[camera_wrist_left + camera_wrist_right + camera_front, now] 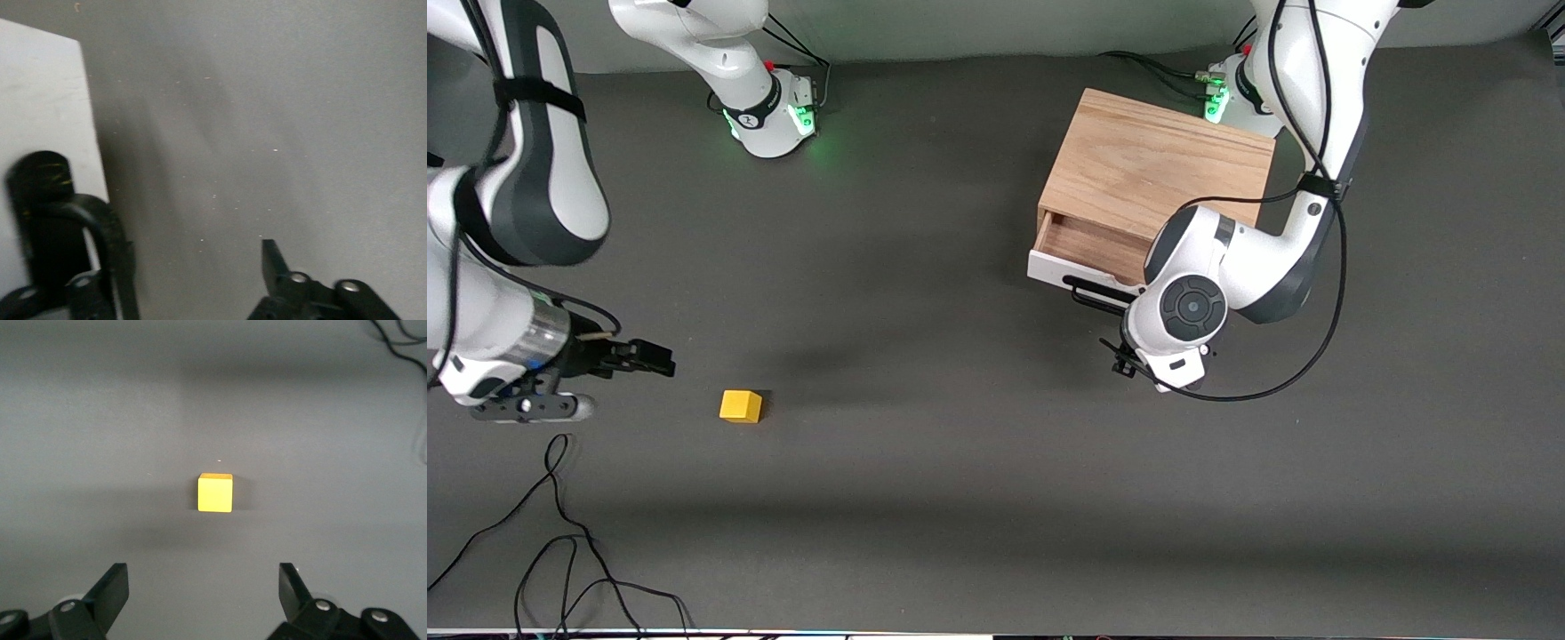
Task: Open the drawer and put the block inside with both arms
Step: 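Reach the right gripper to the yellow cube while the left gripper holds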
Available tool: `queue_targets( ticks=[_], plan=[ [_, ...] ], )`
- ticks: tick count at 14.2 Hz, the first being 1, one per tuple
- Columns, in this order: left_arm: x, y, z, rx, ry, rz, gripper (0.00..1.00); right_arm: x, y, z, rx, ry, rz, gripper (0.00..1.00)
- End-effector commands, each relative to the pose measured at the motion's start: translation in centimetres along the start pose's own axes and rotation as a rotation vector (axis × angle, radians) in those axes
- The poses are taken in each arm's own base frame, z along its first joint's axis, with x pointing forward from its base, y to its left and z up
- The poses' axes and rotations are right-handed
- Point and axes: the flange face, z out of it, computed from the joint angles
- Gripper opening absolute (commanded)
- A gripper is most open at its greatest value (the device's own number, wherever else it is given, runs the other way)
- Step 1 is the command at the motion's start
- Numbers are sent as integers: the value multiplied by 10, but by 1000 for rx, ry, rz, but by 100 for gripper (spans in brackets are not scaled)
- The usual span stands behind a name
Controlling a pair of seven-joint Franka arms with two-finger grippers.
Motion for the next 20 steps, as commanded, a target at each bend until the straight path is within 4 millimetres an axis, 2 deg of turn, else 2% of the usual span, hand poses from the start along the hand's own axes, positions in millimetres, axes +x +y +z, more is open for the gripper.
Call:
queue_targets(
  ticks=[1,3,7,13,20],
  plan=[
    [57,31,-62,-170,63,65,99,12,-17,28,-9,-13,-41,100],
    [62,33,-74,-191,61,57,99,19,-23,43,-13,-12,-51,100],
    [60,28,-81,-161,59,57,99,20,-23,44,-10,-11,-47,100],
    [52,13,-126,-43,42,61,99,19,-22,45,-10,-15,-45,100],
    [42,14,-118,-31,42,72,99,20,-22,39,-2,-5,-39,100]
  ],
)
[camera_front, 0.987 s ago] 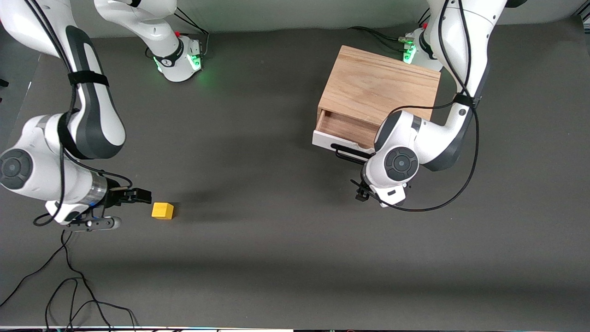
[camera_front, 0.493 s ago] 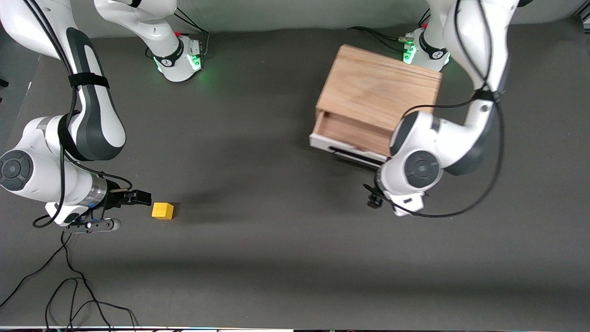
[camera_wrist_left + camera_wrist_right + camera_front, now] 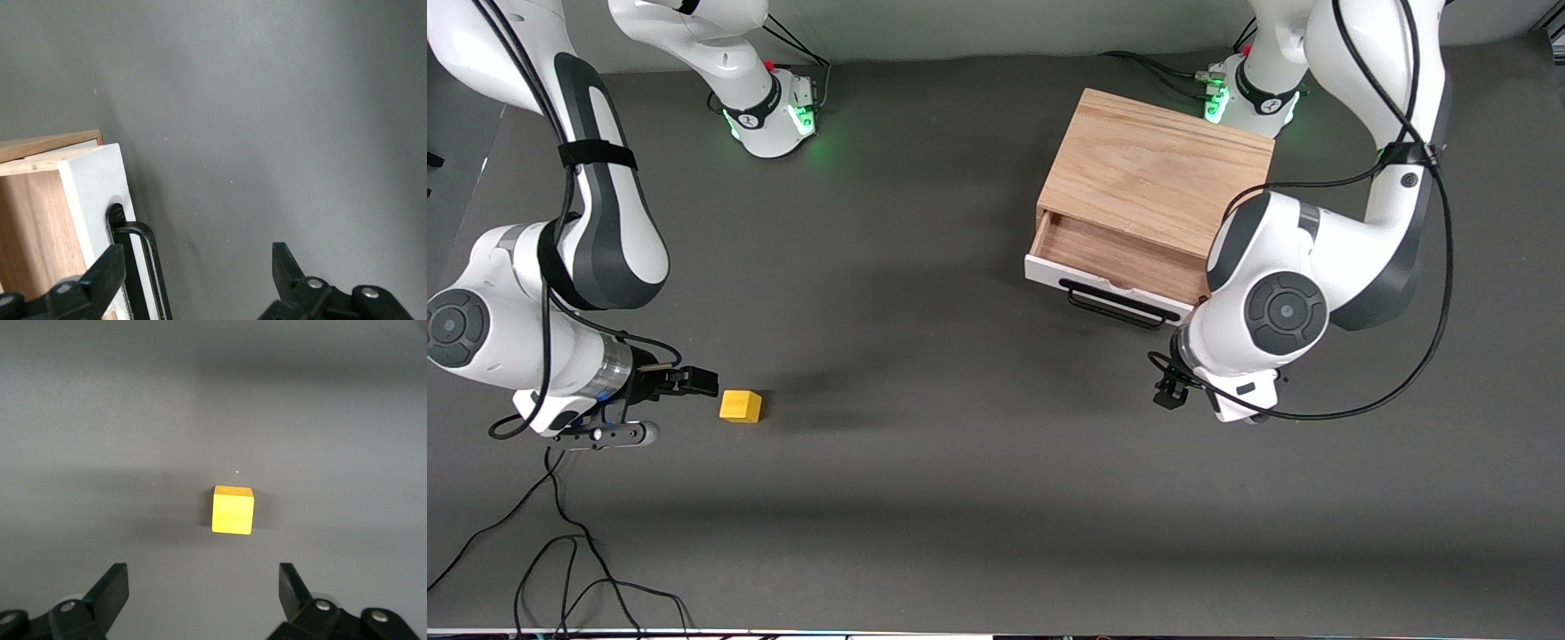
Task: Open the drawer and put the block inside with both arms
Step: 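Grasp the yellow cube with the right gripper while the left gripper withdraws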
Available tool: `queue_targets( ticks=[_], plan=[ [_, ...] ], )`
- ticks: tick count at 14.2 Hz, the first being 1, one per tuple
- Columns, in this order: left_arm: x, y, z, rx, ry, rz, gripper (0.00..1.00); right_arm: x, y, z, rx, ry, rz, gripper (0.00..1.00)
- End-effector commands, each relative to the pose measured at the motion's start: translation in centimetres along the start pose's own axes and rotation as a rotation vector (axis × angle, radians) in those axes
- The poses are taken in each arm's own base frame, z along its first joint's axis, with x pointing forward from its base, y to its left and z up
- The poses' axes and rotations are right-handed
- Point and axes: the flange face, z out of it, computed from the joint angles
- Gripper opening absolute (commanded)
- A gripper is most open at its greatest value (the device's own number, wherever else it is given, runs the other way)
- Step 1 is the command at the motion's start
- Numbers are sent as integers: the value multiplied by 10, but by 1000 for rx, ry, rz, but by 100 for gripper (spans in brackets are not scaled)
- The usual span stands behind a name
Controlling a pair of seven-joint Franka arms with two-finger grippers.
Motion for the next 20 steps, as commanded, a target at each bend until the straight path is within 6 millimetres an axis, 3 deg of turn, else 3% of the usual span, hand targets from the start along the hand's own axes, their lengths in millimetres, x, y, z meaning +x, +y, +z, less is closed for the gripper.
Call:
queue_targets(
  ticks=[1,6,9,12,16,20],
  plan=[
    [-3,1,1,8,17,13,99,3,0,-6,4,6,-6,100],
    [-5,0,4,19,18,19,99,3,0,-8,5,9,-7,100],
    [1,-21,-33,51,24,13,99,4,-3,-3,3,11,1,100],
    [4,-52,-73,98,26,94,99,13,-2,36,-1,-4,5,100],
    [45,-93,-126,86,10,260,99,21,-1,102,-7,-12,9,100],
    [95,-134,-164,54,0,499,99,7,3,149,-11,-1,15,100]
  ],
)
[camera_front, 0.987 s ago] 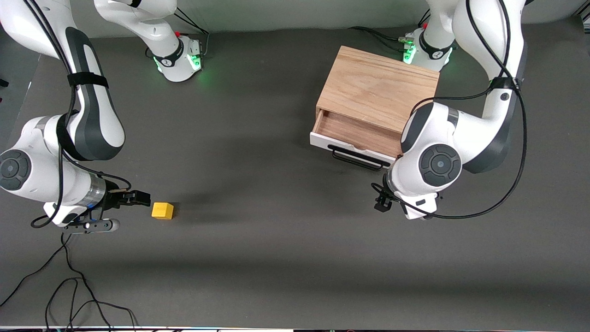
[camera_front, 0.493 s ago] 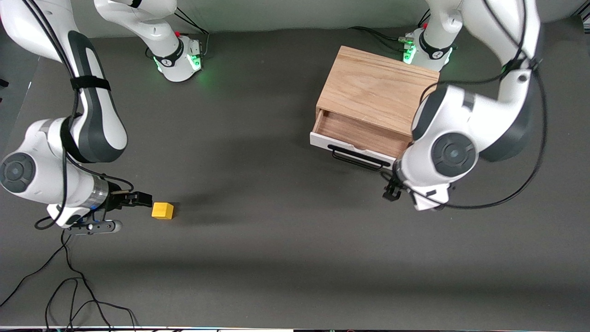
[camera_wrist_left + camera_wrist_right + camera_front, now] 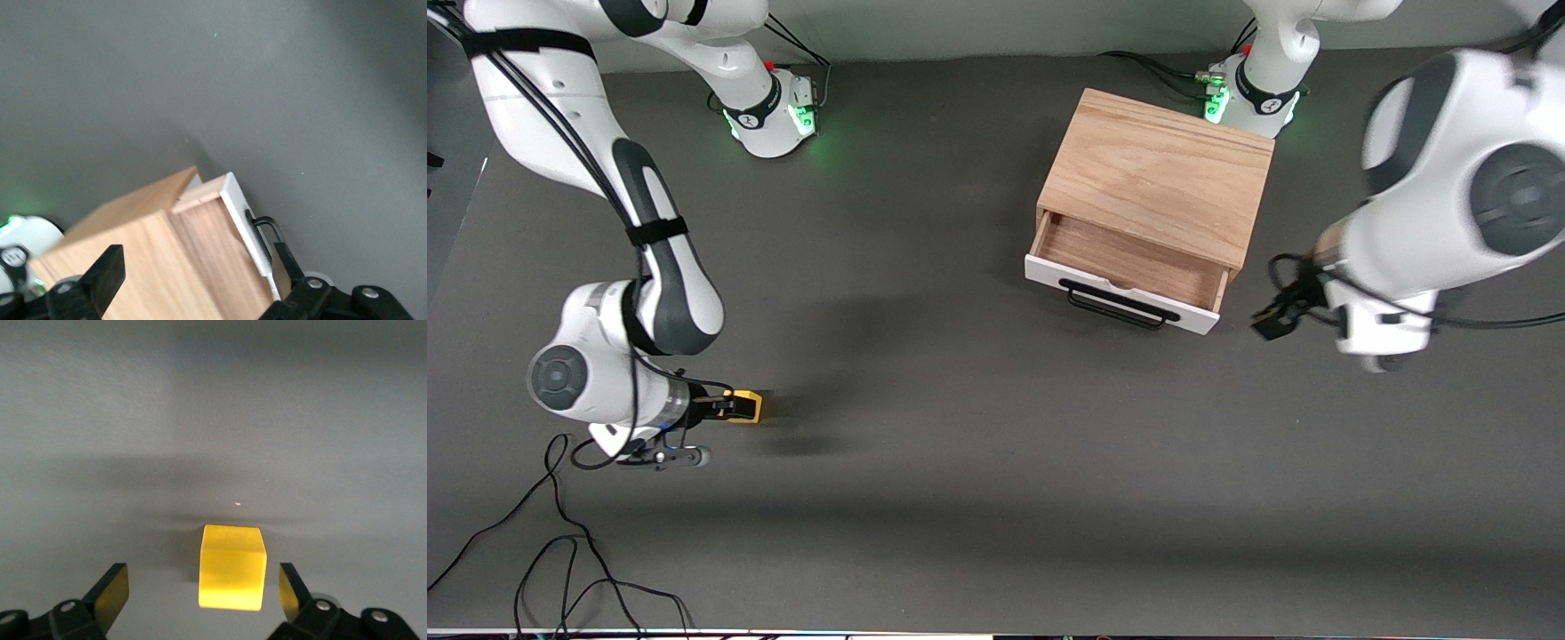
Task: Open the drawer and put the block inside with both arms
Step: 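Grasp the yellow cube with the right gripper while the left gripper withdraws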
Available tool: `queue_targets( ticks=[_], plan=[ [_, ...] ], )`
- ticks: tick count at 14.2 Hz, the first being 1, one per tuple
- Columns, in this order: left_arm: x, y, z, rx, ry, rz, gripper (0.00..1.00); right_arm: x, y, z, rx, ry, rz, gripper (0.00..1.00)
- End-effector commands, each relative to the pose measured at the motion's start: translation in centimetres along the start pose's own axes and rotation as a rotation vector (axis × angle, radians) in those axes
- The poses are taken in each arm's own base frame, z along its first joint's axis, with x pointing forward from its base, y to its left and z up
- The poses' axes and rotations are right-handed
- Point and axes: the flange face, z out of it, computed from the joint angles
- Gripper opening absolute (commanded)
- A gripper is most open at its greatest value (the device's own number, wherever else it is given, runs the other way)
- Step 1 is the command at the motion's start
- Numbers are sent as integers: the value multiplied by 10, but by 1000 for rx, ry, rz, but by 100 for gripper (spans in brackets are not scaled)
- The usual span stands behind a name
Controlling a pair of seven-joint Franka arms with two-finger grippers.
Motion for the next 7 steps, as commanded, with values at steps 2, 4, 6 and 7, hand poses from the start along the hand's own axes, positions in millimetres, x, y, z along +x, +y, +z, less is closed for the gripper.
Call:
queue_targets(
  ticks=[2,4,6,7],
  plan=[
    [11,-48,-21,-15,30,267,99,-13,1,24,-1,-7,57,100],
    [22,-58,-31,-40,55,347,99,-17,2,30,-7,-19,61,100],
    [25,-58,-36,-59,89,462,99,-20,5,34,-11,-26,64,100],
    [26,-57,-37,-65,100,485,99,-22,6,37,-13,-27,65,100]
  ],
)
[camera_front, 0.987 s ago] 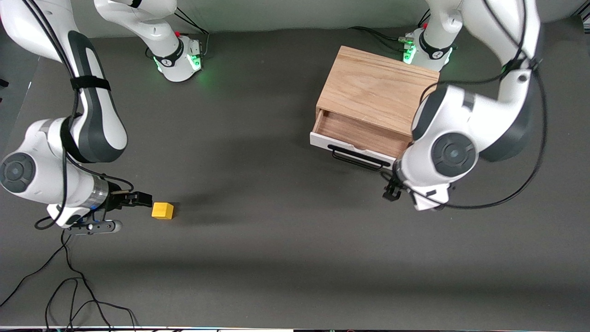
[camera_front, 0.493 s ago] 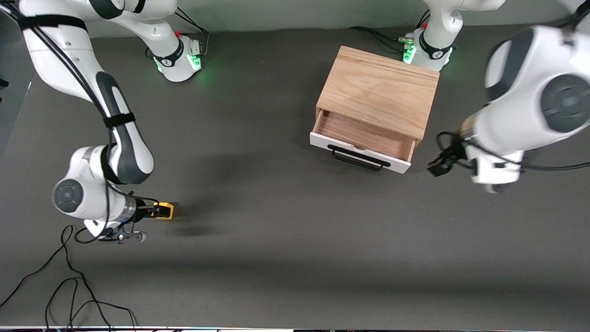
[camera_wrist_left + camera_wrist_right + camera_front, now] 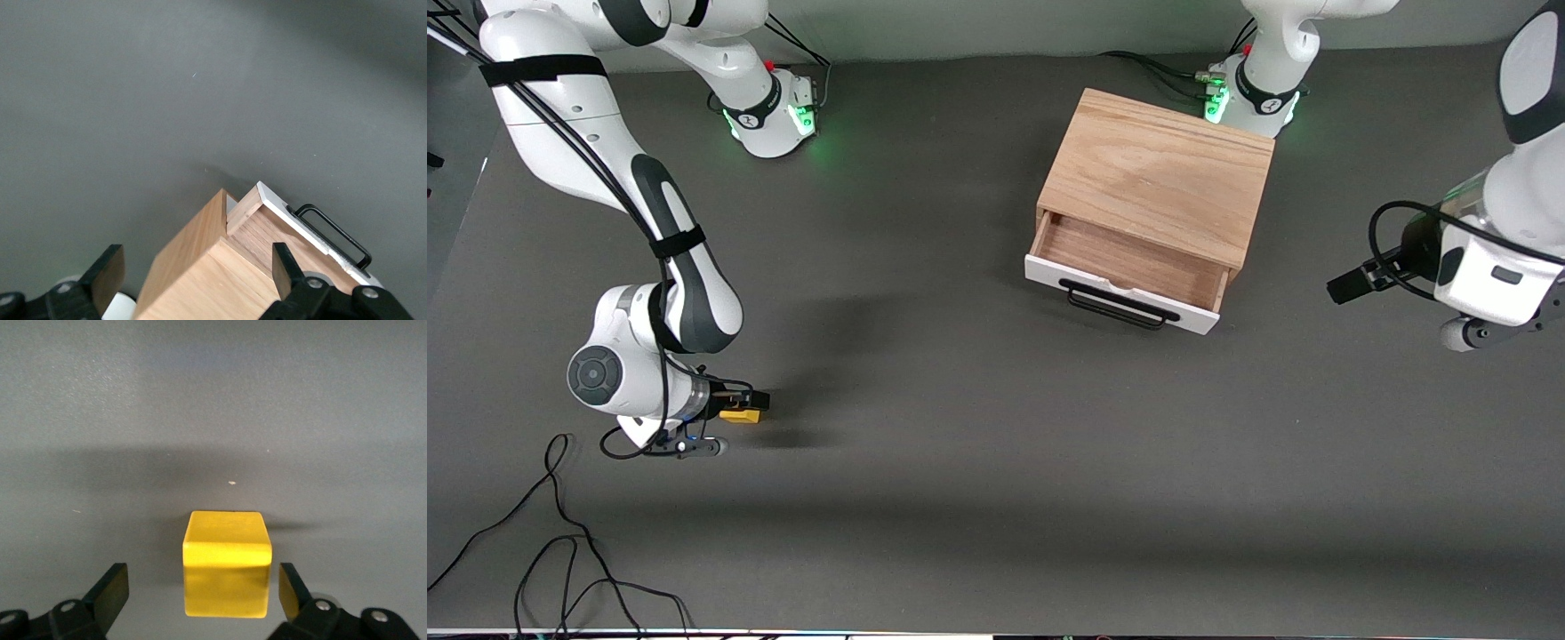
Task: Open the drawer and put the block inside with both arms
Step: 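Lift the yellow cube and carry it to the open drawer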
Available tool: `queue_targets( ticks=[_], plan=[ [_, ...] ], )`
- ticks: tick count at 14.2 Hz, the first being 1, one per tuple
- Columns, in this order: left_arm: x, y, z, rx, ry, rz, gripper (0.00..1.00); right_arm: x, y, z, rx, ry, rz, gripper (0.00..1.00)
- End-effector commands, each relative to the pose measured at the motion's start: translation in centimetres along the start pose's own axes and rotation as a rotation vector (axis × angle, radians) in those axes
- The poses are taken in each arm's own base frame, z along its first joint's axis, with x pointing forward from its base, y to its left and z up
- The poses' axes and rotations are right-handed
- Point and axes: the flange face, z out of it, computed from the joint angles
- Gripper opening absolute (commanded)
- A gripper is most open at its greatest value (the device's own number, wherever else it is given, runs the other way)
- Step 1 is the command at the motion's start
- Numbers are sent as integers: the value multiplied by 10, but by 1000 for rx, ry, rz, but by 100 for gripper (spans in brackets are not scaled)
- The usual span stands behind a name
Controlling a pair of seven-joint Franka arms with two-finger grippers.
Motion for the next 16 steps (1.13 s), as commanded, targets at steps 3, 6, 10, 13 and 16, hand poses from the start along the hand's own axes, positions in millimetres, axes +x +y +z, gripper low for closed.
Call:
queue_targets(
  ticks=[3,6,10,13,16],
  plan=[
    [-4,0,-1,-2,36,86,28,-11,6,13,-7,35,28,90],
    [-4,-1,-2,-1,34,84,15,-11,5,9,-8,41,24,22],
    [-4,-2,-1,2,31,82,99,-2,2,-14,-2,38,32,0],
    [-6,-2,-3,5,27,91,99,16,-30,-64,24,10,127,0],
    [-19,-6,-7,42,15,179,99,26,-90,-115,72,-8,205,0]
  ],
)
